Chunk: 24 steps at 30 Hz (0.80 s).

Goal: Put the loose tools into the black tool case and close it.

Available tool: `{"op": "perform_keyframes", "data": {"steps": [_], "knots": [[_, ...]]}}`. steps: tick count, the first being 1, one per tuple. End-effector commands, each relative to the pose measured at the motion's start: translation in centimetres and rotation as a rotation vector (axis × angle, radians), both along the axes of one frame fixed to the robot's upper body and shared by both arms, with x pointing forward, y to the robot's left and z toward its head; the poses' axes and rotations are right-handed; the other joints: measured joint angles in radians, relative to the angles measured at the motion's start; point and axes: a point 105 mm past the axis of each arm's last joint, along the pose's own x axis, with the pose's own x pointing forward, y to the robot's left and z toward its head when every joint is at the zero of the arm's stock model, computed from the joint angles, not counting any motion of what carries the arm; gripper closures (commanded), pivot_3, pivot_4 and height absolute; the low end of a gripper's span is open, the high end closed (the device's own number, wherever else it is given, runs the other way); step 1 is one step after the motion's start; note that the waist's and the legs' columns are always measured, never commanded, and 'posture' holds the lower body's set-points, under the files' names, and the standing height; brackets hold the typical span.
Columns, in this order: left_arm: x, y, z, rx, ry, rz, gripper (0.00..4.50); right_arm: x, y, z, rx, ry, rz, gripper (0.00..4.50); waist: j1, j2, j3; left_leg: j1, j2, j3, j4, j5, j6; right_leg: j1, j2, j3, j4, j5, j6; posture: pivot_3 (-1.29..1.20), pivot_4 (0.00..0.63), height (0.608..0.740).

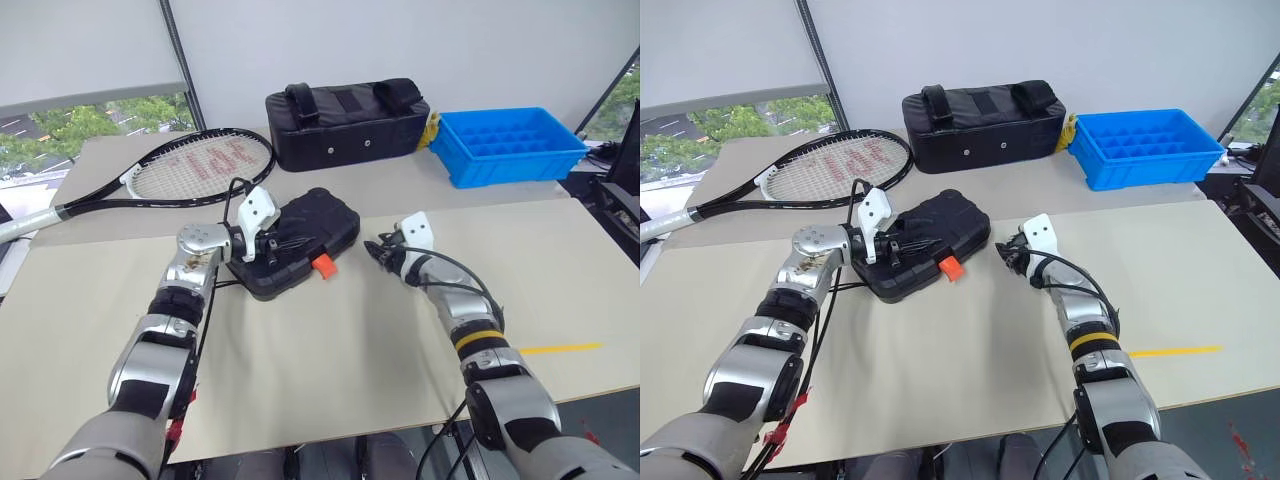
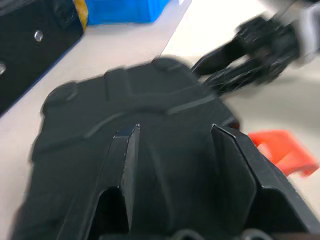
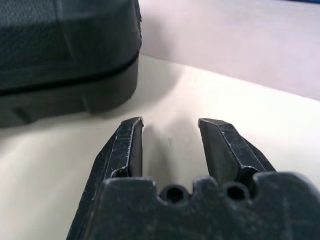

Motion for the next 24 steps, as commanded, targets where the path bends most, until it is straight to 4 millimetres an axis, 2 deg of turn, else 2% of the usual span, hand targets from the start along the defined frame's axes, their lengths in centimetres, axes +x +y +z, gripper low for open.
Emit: {"op": "perform_keyframes", "data": {"steps": [1,5,8,10,14,23,24], "knots": [[-0.5,0.2,-4.3,0.067,0.133,0.035,2.06,-2.4,2.1,2.4,0.036,-0.006,0.146,2.38,0.001,0.001,0.0,0.0,0.0,0.0,0.0,0.0,0.0,0.0,0.0,0.0,0.0,0.0,0.0,0.0,0.15,0.74],[-0.7,-0.2,-5.1,0.056,0.157,0.04,2.06,-6.4,5.2,3.0,0.027,0.068,0.291,2.38,0.003,0.003,-0.002,0.004,0.0,-0.001,0.001,-0.002,0.003,0.004,-0.001,0.003,0.001,0.0,0.0,0.0,0.15,0.74],[-0.7,-0.2,-5.2,0.047,0.162,0.05,1.93,-7.6,6.1,3.2,0.002,0.092,0.296,1.76,0.007,0.003,-0.002,0.007,0.0,-0.002,0.003,-0.007,0.011,0.006,-0.003,0.003,0.0,-0.001,0.001,0.0,0.15,0.74],[-0.8,-0.2,-5.5,0.055,0.158,0.057,1.93,-8.1,6.4,3.0,-0.024,0.123,0.29,1.76,0.01,0.003,-0.002,0.008,0.0,-0.003,0.004,-0.007,0.011,0.007,-0.003,0.003,0.002,-0.001,0.001,0.0,0.15,0.74],[-1.1,-0.4,-6.2,0.098,0.142,0.043,1.93,-7.6,6.6,2.4,-0.051,0.154,0.232,1.76,0.011,0.003,-0.003,0.013,0.0,-0.003,0.005,-0.007,0.011,0.012,-0.003,0.003,0.002,-0.001,0.001,0.0,0.15,0.74],[-0.9,-0.6,-5.6,0.085,0.126,0.044,1.93,-6.3,6.7,2.0,-0.041,0.164,0.182,1.76,0.019,0.003,-0.003,0.013,0.0,-0.003,0.004,-0.007,0.011,0.012,-0.003,0.004,0.002,0.0,0.001,0.0,0.15,0.74],[-0.9,-0.6,-5.6,0.085,0.126,0.046,1.93,-6.3,6.8,2.0,-0.039,0.165,0.184,2.14,0.02,0.003,-0.003,0.013,0.0,-0.003,0.004,-0.007,0.011,0.012,-0.003,0.004,0.001,0.0,0.001,0.0,0.15,0.74]]}}
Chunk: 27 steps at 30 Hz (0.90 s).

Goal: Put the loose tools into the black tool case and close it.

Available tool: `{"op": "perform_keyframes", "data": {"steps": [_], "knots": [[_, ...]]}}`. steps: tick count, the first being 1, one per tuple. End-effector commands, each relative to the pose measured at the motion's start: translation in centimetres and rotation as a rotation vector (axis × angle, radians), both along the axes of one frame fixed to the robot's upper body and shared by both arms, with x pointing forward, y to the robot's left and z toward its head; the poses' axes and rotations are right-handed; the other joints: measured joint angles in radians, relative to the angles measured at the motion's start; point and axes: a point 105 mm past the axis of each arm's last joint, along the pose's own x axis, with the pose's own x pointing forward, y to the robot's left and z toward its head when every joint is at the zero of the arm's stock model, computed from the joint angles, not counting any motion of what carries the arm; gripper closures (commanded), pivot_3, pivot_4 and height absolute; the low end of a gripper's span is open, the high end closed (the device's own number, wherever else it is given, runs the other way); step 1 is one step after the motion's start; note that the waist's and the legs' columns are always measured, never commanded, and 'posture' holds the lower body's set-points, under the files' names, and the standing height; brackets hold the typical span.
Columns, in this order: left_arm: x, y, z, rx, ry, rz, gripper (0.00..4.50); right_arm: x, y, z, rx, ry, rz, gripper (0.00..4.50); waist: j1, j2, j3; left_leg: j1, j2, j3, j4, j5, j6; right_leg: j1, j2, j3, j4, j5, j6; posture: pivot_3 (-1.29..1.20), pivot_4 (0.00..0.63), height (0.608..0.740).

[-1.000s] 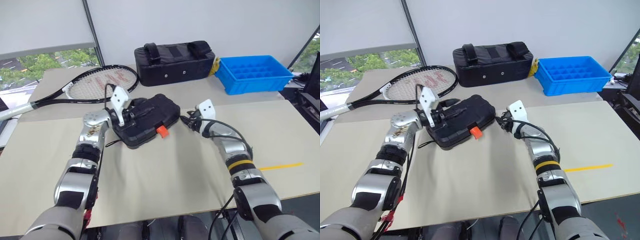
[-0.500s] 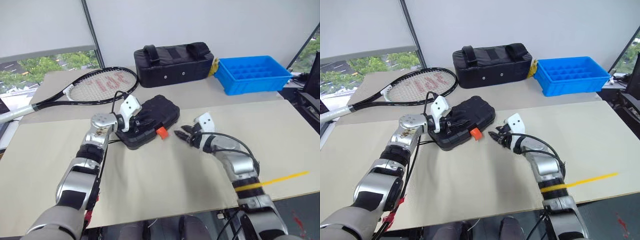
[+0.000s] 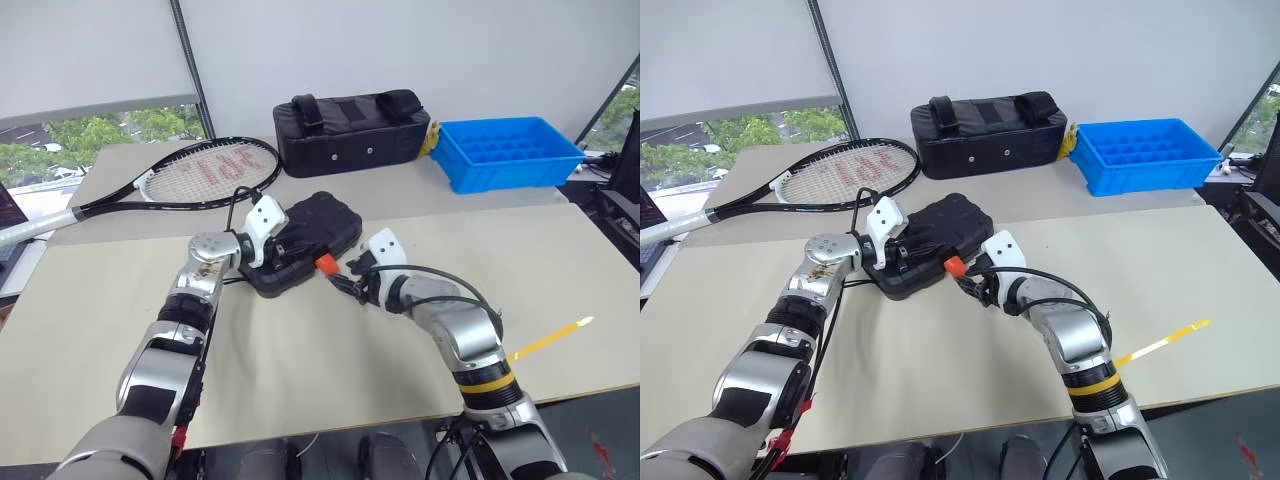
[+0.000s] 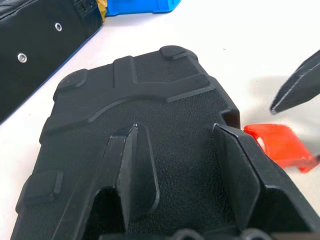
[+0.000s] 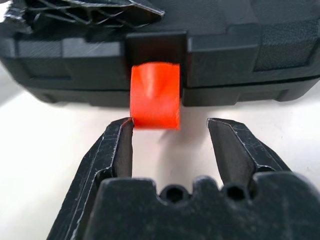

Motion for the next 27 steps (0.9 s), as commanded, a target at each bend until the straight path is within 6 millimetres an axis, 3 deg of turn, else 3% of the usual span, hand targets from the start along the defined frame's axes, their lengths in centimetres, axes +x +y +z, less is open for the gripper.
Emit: {"op": "perform_keyframes", "data": {"steps": [1,4,8,20,27], "knots": [[-0.8,0.7,-4.1,0.081,0.119,0.014,1.93,0.3,0.3,1.2,0.007,-0.048,0.009,2.25,0.001,0.0,0.0,0.0,0.0,0.0,0.0,0.0,0.0,0.0,0.0,0.0,0.0,0.0,0.0,0.0,0.15,0.74],[-0.8,0.8,-4.1,0.081,0.118,0.018,1.93,0.3,0.6,1.0,0.01,-0.043,0.018,2.92,0.001,0.0,0.0,0.0,0.0,0.0,0.0,0.0,0.001,0.0,0.0,0.0,0.0,0.0,0.0,0.0,0.15,0.74],[-0.8,0.7,-4.1,0.081,0.119,0.018,1.93,0.5,1.1,0.6,0.01,-0.033,0.027,4.41,0.0,0.0,0.0,0.0,0.0,0.0,0.0,0.0,0.001,0.0,0.0,0.0,0.0,0.0,0.0,0.0,0.15,0.74],[-0.8,1.1,-4.2,0.08,0.116,0.029,1.93,0.1,1.5,-2.1,-0.034,0.08,0.038,4.46,0.0,0.0,0.0,0.0,0.0,0.0,-0.001,-0.001,0.001,0.0,0.0,0.0,-0.001,0.0,0.0,0.0,0.15,0.74],[-0.8,1.1,-4.2,0.081,0.117,0.028,1.93,1.1,2.1,-2.5,0.013,0.05,-0.013,4.46,-0.004,0.0,0.0,0.001,0.001,0.0,-0.001,0.0,0.001,0.0,0.0,0.0,-0.001,0.0,0.0,0.0,0.15,0.74]]}}
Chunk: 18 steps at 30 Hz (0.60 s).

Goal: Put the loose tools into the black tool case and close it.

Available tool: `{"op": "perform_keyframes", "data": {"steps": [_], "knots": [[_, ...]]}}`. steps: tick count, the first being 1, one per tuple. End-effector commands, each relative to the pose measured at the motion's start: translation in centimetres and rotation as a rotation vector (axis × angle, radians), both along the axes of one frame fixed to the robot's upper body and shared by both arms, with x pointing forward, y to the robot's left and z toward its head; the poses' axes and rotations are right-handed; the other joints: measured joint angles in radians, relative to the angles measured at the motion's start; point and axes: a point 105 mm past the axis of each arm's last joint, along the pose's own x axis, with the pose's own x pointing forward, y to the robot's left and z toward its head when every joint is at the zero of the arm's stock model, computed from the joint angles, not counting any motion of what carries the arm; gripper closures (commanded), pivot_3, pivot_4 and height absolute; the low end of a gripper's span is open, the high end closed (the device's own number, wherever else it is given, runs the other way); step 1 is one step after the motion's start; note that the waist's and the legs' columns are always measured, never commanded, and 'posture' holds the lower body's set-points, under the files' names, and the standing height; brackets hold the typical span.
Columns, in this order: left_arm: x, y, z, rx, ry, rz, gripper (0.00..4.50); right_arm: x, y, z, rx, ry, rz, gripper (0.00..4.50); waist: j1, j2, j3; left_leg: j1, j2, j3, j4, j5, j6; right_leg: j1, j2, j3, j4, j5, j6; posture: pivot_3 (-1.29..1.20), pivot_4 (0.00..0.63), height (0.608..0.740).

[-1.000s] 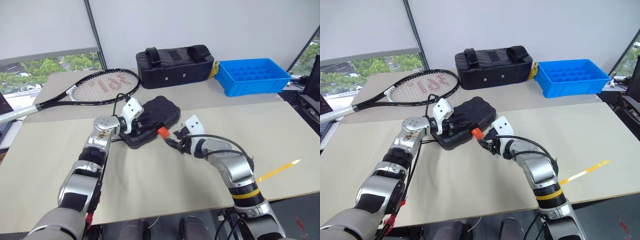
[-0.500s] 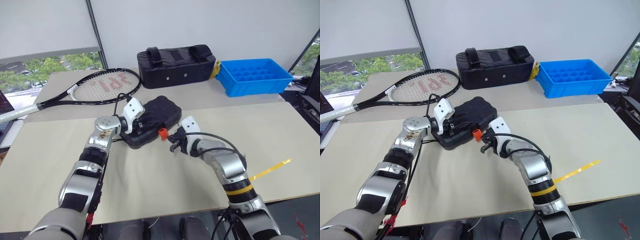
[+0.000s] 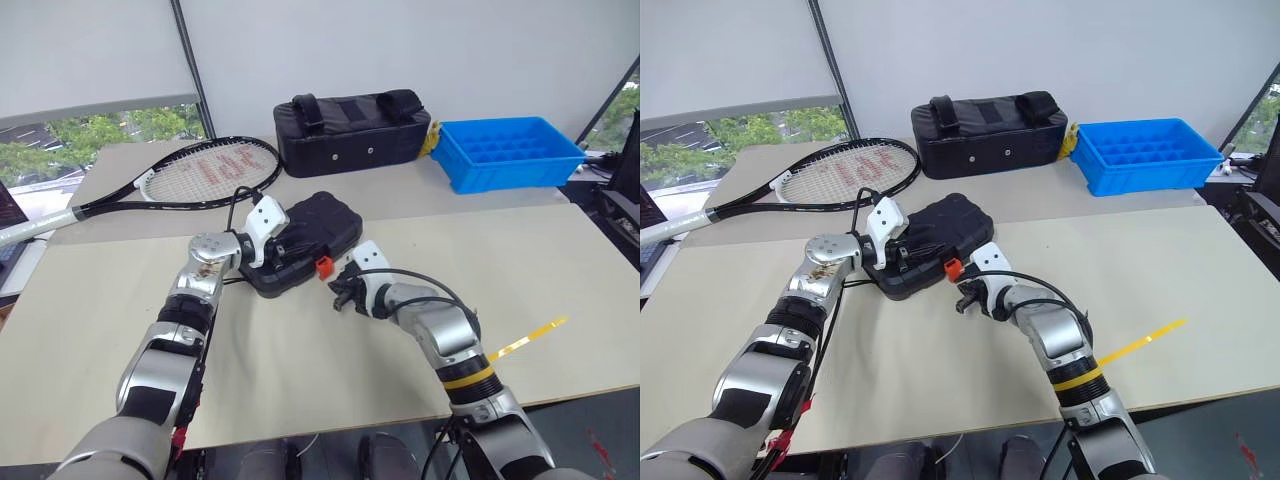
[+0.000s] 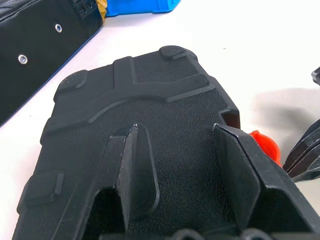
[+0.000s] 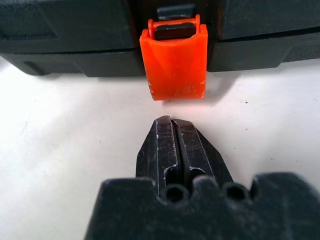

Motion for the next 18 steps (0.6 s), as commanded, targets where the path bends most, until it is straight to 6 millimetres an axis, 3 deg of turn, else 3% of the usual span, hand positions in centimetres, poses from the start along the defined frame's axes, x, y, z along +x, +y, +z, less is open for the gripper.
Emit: {"op": "perform_keyframes", "data": {"steps": [1,6,12,18], "knots": [[-0.8,0.8,-4.0,0.076,0.12,0.02,1.93,0.8,0.4,0.3,0.018,-0.064,-0.033,4.46,-0.001,0.0,0.0,0.0,0.0,0.0,0.0,0.0,0.0,0.0,0.0,0.0,0.0,0.0,0.0,0.0,0.15,0.74],[-0.8,1.0,-4.0,0.081,0.119,0.023,1.93,-0.3,0.0,0.6,0.009,-0.082,-0.033,4.46,0.001,0.0,0.0,0.0,0.0,0.0,0.0,0.0,0.0,0.0,0.0,0.0,0.0,0.0,0.0,0.0,0.15,0.74],[-0.9,1.0,-4.4,0.082,0.131,0.018,1.93,-1.1,-0.2,1.2,-0.044,-0.106,-0.083,2.65,0.0,0.0,0.0,-0.001,0.0,0.0,-0.001,0.0,0.0,-0.001,0.0,0.0,-0.001,0.0,0.001,0.0,0.15,0.74],[-0.9,0.7,-4.5,0.085,0.131,0.014,1.93,0.3,0.0,0.9,-0.018,-0.109,-0.143,2.65,0.001,0.0,0.0,-0.002,0.0,0.0,-0.001,0.0,0.0,-0.002,0.0,0.0,-0.001,-0.002,0.003,0.0,0.15,0.74]]}}
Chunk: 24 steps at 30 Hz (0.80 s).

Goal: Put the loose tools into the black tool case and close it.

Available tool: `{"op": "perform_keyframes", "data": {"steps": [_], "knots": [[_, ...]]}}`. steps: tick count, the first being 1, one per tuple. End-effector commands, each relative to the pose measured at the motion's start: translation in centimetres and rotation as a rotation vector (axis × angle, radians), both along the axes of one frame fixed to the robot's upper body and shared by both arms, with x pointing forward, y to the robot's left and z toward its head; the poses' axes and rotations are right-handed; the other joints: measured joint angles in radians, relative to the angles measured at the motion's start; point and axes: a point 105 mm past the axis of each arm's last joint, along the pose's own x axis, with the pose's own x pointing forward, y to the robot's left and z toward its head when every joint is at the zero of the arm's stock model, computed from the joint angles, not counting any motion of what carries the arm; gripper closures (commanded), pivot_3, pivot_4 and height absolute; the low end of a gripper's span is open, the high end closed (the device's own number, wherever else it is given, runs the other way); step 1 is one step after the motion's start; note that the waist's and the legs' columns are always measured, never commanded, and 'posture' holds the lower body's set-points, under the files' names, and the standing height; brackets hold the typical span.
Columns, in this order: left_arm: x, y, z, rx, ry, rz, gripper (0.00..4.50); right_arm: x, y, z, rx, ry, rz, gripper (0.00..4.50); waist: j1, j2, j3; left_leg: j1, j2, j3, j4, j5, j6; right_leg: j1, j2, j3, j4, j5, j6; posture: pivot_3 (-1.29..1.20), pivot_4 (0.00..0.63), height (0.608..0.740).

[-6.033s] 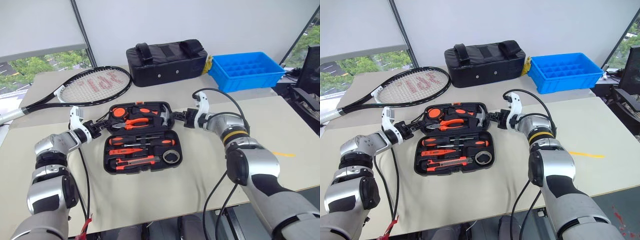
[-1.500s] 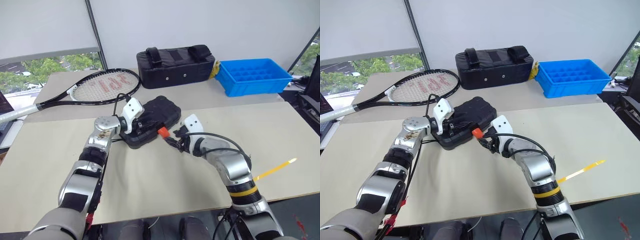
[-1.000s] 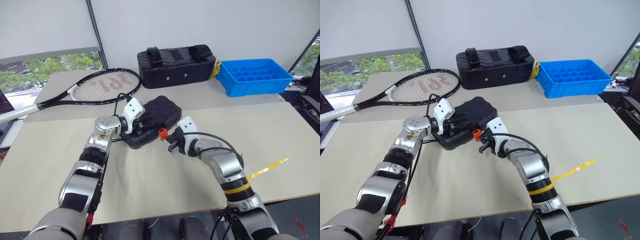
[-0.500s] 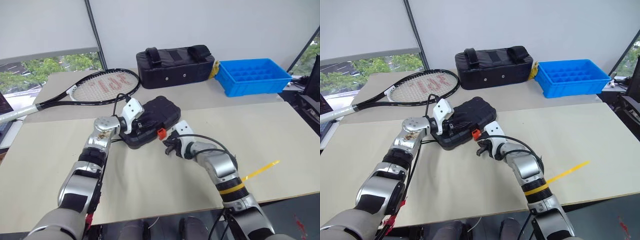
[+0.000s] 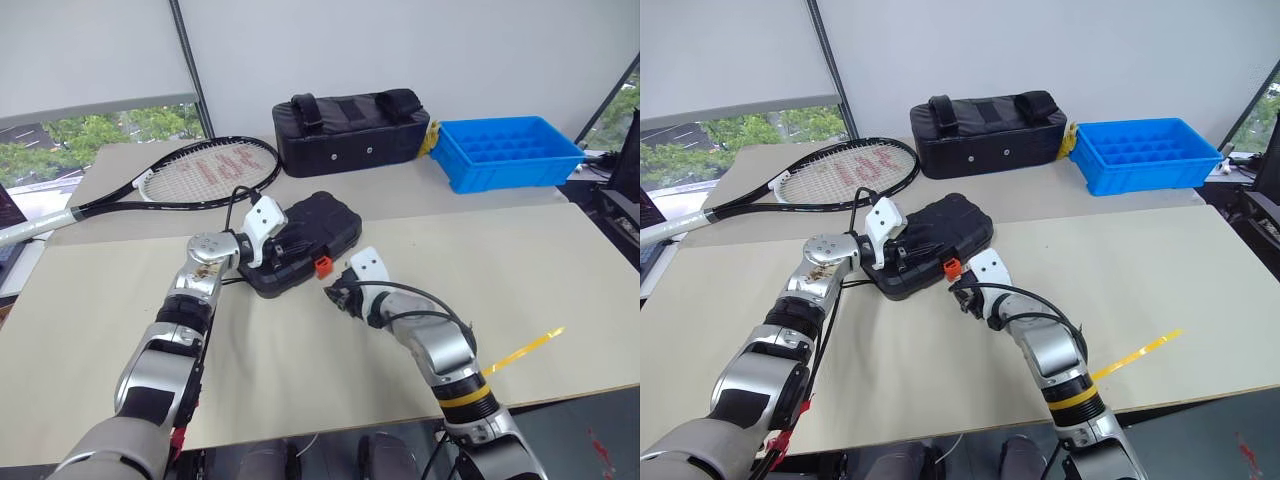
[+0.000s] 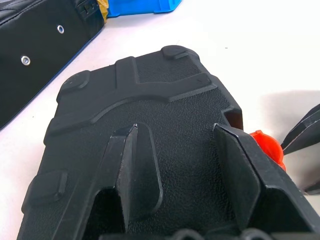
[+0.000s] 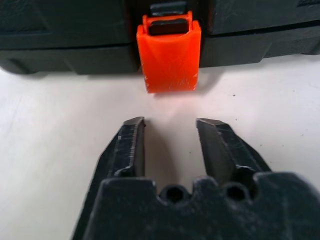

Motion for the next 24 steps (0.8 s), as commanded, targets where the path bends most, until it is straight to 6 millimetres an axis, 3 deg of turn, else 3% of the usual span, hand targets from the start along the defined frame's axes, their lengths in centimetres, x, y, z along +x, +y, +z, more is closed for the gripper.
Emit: {"op": "perform_keyframes", "data": {"steps": [1,10,15,24], "knots": [[-0.9,0.7,-4.6,0.083,0.144,0.015,1.93,1.0,0.0,0.8,0.012,-0.04,-0.021,2.65,0.0,0.0,0.0,0.0,0.0,0.0,0.0,0.0,0.0,0.0,0.0,0.0,0.0,0.0,0.0,0.0,0.15,0.74],[-1.1,1.3,-4.9,0.087,0.153,0.024,1.93,1.7,0.5,0.6,0.016,-0.058,-0.026,2.65,-0.003,0.0,0.0,0.001,0.0,0.0,0.0,0.0,0.0,0.0,0.0,0.0,0.0,0.0,0.0,0.0,0.15,0.74],[-1.2,1.5,-5.2,0.092,0.159,0.028,1.93,1.5,0.7,0.5,0.027,-0.051,-0.014,1.22,-0.005,0.0,0.0,0.001,0.0,0.0,0.0,0.0,0.0,0.001,0.0,0.0,0.0,0.0,0.0,0.0,0.15,0.74],[-1.2,1.5,-5.3,0.095,0.164,0.028,1.93,2.1,0.8,1.1,0.047,-0.082,-0.037,1.22,-0.007,0.0,0.0,0.001,0.0,0.0,-0.001,0.0,0.0,0.001,0.0,0.0,0.0,0.0,0.0,0.0,0.15,0.74]]}}
